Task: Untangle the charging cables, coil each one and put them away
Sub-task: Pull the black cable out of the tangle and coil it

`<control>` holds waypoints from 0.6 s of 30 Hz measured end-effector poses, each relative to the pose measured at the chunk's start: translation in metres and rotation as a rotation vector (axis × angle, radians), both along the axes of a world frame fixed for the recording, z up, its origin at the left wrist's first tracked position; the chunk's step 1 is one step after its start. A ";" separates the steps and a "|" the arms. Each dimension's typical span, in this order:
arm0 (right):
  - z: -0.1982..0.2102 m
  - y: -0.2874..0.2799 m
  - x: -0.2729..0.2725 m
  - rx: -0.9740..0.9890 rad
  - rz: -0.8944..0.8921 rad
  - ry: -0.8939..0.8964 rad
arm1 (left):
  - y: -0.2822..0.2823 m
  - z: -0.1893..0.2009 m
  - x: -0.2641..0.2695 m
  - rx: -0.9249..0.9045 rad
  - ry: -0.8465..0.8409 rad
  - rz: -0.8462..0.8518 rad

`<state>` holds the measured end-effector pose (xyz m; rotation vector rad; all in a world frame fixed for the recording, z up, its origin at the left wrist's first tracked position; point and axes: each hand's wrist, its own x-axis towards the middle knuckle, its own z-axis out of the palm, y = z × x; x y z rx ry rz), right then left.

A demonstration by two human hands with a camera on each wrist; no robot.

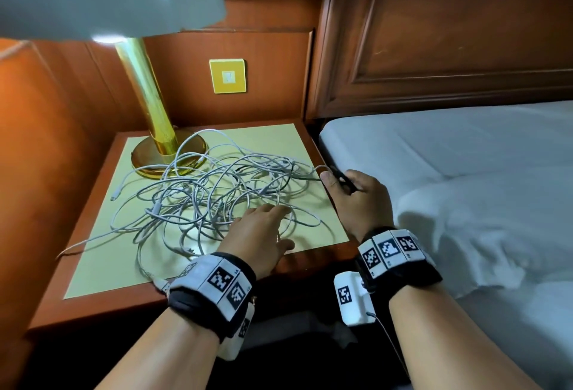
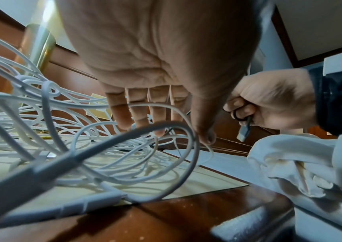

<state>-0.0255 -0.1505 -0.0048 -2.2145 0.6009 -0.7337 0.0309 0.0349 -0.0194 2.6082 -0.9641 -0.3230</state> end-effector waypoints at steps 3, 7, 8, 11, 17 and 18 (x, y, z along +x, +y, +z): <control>0.001 -0.003 -0.001 0.111 -0.011 -0.084 | 0.000 -0.002 0.002 -0.007 0.033 0.003; -0.004 -0.009 0.001 0.295 -0.024 -0.129 | -0.003 -0.007 0.003 0.096 0.031 -0.052; -0.003 -0.008 -0.001 0.294 -0.024 -0.109 | -0.005 -0.009 0.003 0.120 0.035 -0.064; -0.004 -0.008 -0.002 0.330 -0.052 -0.113 | -0.009 -0.014 0.007 0.170 0.040 -0.068; -0.005 -0.013 -0.004 0.123 -0.191 -0.091 | -0.014 -0.027 0.026 0.126 0.092 -0.079; -0.004 -0.014 -0.005 0.179 -0.139 -0.094 | -0.015 -0.027 0.028 0.132 0.087 -0.080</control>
